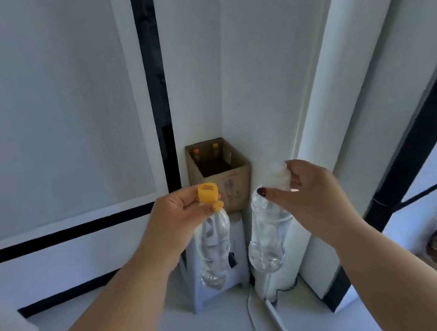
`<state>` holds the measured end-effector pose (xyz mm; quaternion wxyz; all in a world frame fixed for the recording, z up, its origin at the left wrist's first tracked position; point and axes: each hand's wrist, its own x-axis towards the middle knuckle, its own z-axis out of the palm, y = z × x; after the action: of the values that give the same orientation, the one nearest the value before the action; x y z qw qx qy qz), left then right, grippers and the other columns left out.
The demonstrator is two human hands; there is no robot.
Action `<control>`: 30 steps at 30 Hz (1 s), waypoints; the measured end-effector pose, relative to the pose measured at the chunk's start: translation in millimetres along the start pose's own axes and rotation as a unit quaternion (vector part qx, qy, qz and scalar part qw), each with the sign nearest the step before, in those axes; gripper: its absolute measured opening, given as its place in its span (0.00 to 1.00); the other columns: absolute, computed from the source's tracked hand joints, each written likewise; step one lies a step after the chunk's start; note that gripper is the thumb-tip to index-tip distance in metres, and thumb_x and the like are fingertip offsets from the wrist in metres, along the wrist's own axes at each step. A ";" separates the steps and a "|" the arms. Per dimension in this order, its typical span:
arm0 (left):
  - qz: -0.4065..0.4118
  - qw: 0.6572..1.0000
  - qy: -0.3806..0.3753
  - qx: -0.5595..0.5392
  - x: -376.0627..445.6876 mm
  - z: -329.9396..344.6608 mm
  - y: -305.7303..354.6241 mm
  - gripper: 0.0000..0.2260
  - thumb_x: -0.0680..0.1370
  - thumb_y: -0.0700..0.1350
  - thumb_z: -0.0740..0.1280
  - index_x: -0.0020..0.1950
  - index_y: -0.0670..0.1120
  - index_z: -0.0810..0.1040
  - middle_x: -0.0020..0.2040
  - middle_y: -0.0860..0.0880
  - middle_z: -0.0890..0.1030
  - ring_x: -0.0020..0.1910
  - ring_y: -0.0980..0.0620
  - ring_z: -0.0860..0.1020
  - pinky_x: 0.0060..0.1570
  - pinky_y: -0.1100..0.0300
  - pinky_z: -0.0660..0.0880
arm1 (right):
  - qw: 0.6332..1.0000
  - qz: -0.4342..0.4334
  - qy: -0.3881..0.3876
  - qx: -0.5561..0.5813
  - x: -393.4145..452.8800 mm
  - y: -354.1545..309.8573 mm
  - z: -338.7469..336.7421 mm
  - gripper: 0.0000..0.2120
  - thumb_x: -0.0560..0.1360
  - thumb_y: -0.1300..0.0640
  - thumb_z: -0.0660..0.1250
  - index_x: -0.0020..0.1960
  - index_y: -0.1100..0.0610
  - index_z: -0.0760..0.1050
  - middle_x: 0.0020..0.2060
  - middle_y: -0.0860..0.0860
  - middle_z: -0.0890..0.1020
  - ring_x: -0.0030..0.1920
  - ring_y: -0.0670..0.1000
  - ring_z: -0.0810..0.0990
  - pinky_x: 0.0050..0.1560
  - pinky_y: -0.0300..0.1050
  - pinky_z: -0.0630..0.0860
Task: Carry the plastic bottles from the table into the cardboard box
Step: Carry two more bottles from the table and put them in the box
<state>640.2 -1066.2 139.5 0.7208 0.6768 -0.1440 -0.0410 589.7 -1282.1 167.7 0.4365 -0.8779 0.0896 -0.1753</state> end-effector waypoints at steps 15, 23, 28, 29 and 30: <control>0.007 0.999 0.017 -0.026 364.1 -18.8 -45.0 0.17 0.70 0.30 0.74 0.52 0.48 0.84 0.48 0.48 0.88 0.50 0.55 0.86 0.46 0.68 0.79 | 0.999 -0.005 0.045 0.026 342.9 33.2 87.9 0.19 0.68 0.49 0.76 0.57 0.51 0.80 0.46 0.46 0.85 0.49 0.49 0.83 0.52 0.50 0.81; -0.063 0.995 0.050 -0.052 494.7 -21.4 -94.5 0.16 0.70 0.31 0.74 0.51 0.49 0.84 0.50 0.49 0.88 0.53 0.53 0.85 0.48 0.63 0.78 | 0.998 0.022 0.017 0.060 478.0 78.7 154.8 0.12 0.69 0.53 0.76 0.51 0.49 0.78 0.44 0.43 0.83 0.48 0.45 0.82 0.50 0.43 0.77; -0.150 0.983 0.102 -0.033 545.0 -18.5 -161.5 0.15 0.70 0.32 0.75 0.53 0.48 0.84 0.49 0.50 0.88 0.51 0.54 0.85 0.45 0.67 0.78 | 0.994 0.085 -0.047 0.038 531.6 140.7 214.3 0.14 0.69 0.52 0.76 0.52 0.50 0.78 0.45 0.46 0.83 0.46 0.48 0.81 0.44 0.43 0.77; -0.168 0.979 0.112 -0.025 552.5 -18.7 -174.8 0.15 0.70 0.33 0.75 0.53 0.48 0.84 0.49 0.51 0.88 0.51 0.54 0.85 0.46 0.65 0.78 | 0.993 0.095 -0.061 0.036 537.4 152.3 224.9 0.13 0.70 0.53 0.76 0.52 0.49 0.78 0.44 0.46 0.82 0.46 0.47 0.80 0.41 0.42 0.75; -0.189 0.975 0.118 -0.013 560.4 -18.8 -190.2 0.16 0.69 0.33 0.76 0.52 0.48 0.84 0.49 0.52 0.88 0.52 0.54 0.84 0.49 0.62 0.79 | 0.991 0.105 -0.075 0.034 543.4 164.5 236.4 0.12 0.70 0.54 0.75 0.51 0.48 0.77 0.44 0.45 0.81 0.45 0.47 0.79 0.40 0.41 0.74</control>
<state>1206.3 -1205.8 36.1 0.7207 0.6824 0.0726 -0.0983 1181.5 -1376.2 29.5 0.4881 -0.8587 0.1422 -0.0646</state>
